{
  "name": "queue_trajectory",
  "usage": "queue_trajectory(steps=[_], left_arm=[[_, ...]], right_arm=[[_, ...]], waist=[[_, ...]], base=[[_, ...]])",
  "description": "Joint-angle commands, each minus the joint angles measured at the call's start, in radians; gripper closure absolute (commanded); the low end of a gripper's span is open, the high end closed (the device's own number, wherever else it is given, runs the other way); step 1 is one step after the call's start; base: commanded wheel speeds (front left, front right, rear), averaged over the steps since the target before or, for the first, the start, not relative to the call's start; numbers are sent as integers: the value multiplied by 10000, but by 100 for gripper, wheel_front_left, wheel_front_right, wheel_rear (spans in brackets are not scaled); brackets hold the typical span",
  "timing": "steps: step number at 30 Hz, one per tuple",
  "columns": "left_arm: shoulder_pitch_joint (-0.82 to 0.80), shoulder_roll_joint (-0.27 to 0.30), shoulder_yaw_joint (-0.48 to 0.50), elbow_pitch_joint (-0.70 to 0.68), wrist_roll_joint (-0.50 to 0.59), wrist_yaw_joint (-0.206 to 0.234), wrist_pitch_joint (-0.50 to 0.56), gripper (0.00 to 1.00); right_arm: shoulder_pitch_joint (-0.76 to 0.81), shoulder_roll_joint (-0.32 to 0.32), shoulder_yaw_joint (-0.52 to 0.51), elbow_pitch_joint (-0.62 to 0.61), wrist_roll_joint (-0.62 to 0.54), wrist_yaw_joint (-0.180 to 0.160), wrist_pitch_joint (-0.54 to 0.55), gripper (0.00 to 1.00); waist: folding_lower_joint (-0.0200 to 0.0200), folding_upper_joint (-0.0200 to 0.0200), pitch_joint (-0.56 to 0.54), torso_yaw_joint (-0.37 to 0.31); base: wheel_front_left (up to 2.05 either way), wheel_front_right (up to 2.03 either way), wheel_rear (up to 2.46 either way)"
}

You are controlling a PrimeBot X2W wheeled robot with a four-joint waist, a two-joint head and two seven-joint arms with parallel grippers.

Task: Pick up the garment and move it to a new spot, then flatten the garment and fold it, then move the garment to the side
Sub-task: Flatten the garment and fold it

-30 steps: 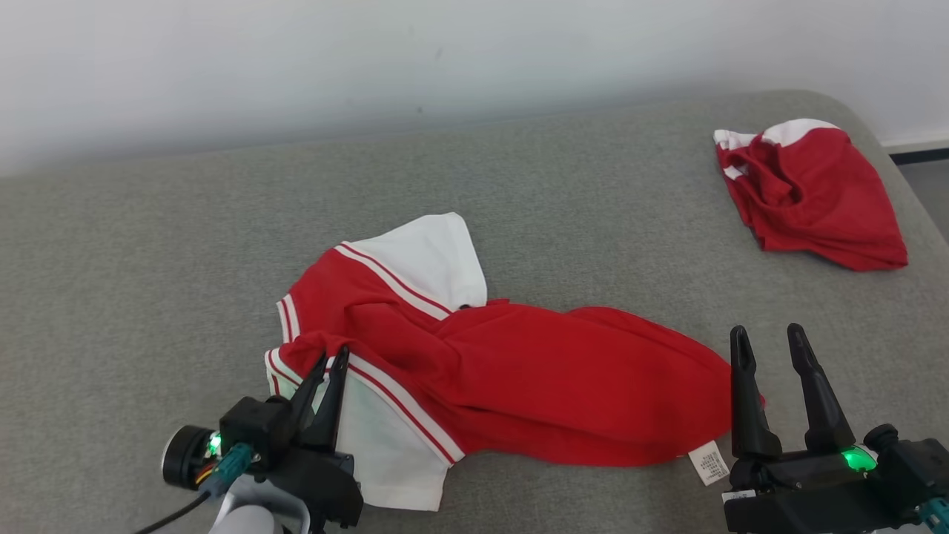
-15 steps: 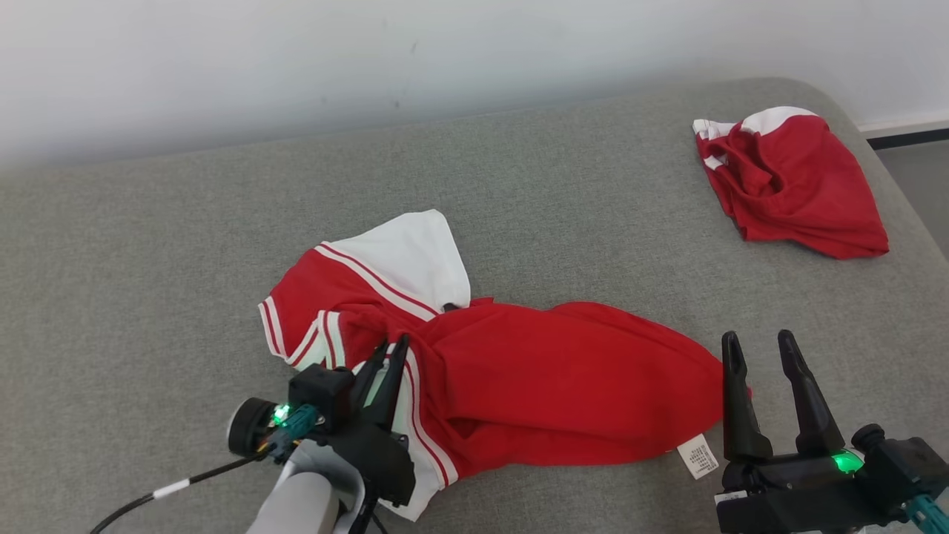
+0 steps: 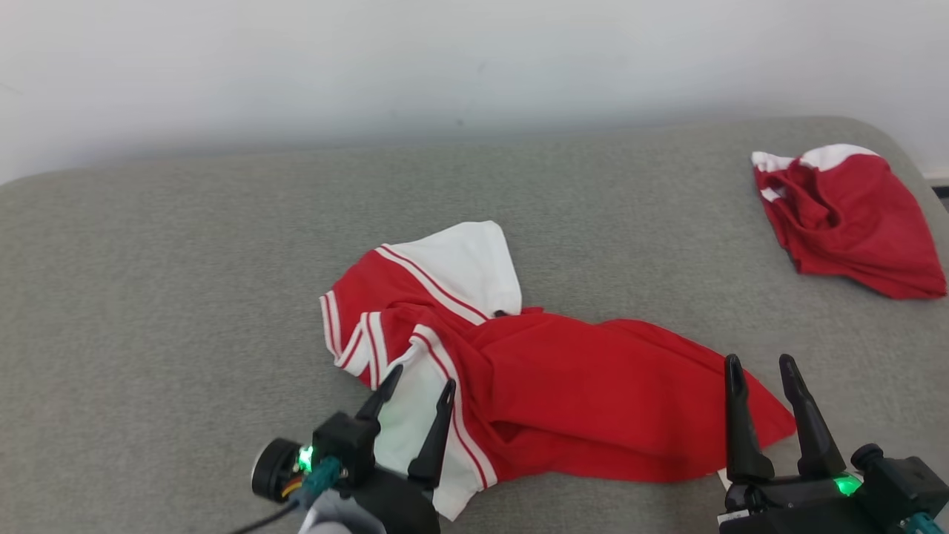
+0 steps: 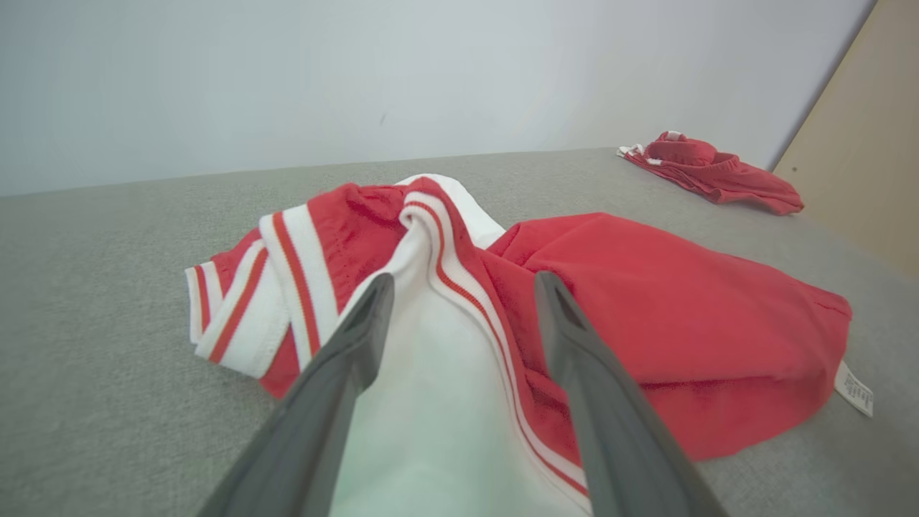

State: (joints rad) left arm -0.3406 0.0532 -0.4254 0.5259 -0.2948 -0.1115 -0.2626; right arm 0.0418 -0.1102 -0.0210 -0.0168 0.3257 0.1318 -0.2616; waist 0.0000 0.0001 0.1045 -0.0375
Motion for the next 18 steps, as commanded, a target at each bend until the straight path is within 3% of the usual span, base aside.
queue_trajectory(steps=[1,9,18], left_arm=[[327,-13,48,-280,103,65,-31,0],[1493,372,642,-1137,348,276,-29,0],[1555,575,1166,-526,150,167,-29,0]], right_arm=[[137,65,16,5,72,-27,-42,0],[207,46,67,48,72,-27,-40,0],[132,-150,165,65,102,-27,-42,0]], waist=[[0,-1,-210,376],[0,-1,-351,675],[0,-1,-204,60]], base=[[0,0,0],[0,0,0],[0,0,0]])
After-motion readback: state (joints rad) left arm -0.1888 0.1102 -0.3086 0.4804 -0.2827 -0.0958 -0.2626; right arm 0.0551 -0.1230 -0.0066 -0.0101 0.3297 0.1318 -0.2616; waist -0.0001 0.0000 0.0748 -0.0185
